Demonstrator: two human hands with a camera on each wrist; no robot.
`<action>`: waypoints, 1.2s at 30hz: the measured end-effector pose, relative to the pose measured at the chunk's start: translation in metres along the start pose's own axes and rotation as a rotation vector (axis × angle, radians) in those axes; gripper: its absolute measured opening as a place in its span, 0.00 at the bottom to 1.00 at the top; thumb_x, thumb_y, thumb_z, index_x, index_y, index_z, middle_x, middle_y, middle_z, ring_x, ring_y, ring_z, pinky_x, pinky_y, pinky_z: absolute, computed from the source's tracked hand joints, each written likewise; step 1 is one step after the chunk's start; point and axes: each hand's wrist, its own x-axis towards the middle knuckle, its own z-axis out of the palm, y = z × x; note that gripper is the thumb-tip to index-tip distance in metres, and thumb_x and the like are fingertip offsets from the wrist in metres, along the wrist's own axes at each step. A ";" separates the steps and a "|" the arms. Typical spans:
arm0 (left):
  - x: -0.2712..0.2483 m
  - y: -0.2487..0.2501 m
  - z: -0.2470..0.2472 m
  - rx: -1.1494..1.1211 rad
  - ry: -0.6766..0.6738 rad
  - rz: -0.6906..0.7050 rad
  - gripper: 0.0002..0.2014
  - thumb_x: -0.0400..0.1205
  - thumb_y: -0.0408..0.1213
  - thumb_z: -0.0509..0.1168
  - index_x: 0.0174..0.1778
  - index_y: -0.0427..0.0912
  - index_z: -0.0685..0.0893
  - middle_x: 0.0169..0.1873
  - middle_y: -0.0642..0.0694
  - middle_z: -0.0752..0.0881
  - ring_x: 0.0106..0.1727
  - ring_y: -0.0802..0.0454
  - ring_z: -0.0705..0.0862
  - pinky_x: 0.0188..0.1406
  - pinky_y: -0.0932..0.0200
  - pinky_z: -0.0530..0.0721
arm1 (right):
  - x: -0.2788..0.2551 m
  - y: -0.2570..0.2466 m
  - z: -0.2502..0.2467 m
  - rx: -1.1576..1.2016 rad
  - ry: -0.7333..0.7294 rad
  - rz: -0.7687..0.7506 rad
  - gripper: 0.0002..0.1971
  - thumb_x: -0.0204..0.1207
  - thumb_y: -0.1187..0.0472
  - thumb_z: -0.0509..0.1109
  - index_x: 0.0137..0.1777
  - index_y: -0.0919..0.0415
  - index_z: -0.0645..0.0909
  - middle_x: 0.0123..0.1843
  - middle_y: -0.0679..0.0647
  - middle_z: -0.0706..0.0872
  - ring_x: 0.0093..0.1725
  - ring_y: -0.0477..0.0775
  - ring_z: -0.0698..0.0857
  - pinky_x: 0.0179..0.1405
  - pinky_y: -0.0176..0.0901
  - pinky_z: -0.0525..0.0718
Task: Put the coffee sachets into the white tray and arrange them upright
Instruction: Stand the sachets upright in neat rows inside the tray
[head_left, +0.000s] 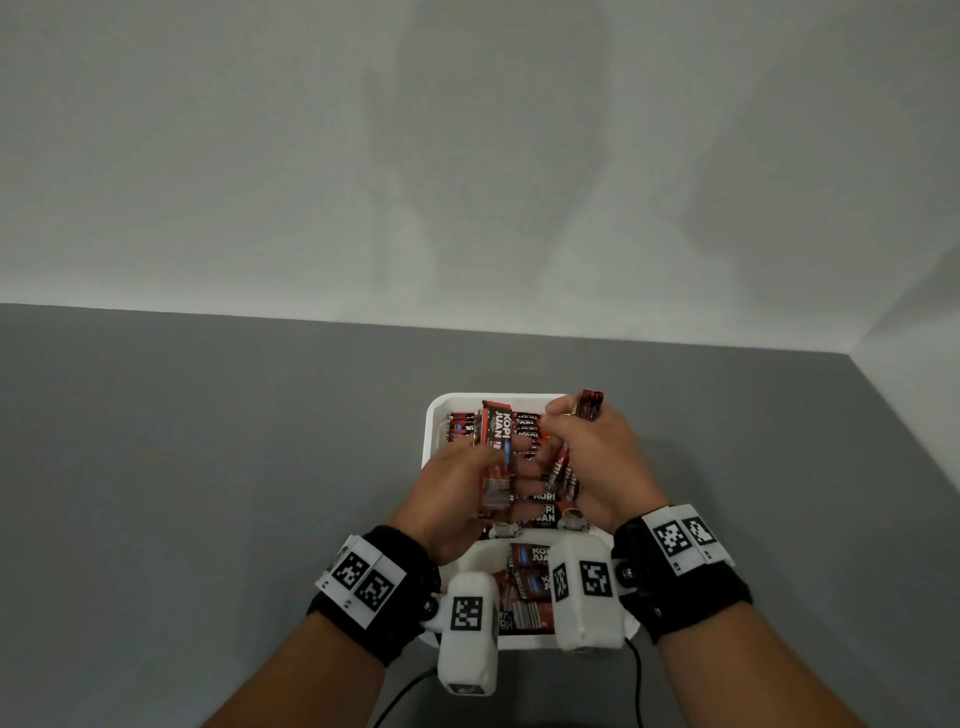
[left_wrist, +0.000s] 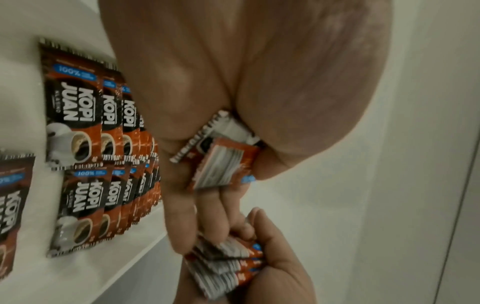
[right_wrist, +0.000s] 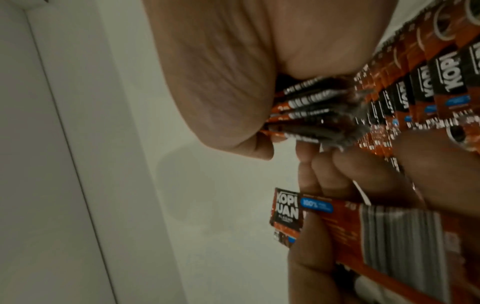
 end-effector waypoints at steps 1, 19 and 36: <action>0.000 0.000 -0.001 0.048 0.004 0.012 0.14 0.90 0.33 0.56 0.63 0.33 0.85 0.46 0.34 0.89 0.41 0.42 0.89 0.42 0.45 0.89 | -0.001 -0.001 -0.002 -0.013 -0.016 -0.009 0.07 0.84 0.67 0.68 0.44 0.57 0.81 0.25 0.58 0.78 0.23 0.56 0.79 0.28 0.47 0.83; 0.005 0.013 -0.010 0.159 0.190 0.258 0.08 0.79 0.19 0.70 0.45 0.36 0.85 0.36 0.38 0.88 0.29 0.51 0.85 0.23 0.62 0.79 | 0.004 0.006 -0.025 -0.247 0.014 -0.172 0.08 0.74 0.73 0.75 0.41 0.61 0.82 0.33 0.55 0.83 0.29 0.52 0.77 0.30 0.43 0.80; 0.003 0.000 0.004 -0.042 0.074 -0.004 0.21 0.81 0.27 0.53 0.56 0.33 0.92 0.32 0.47 0.84 0.31 0.54 0.76 0.27 0.59 0.72 | -0.001 0.003 -0.004 0.006 -0.008 -0.107 0.09 0.80 0.76 0.65 0.41 0.64 0.77 0.26 0.56 0.82 0.30 0.55 0.89 0.27 0.46 0.85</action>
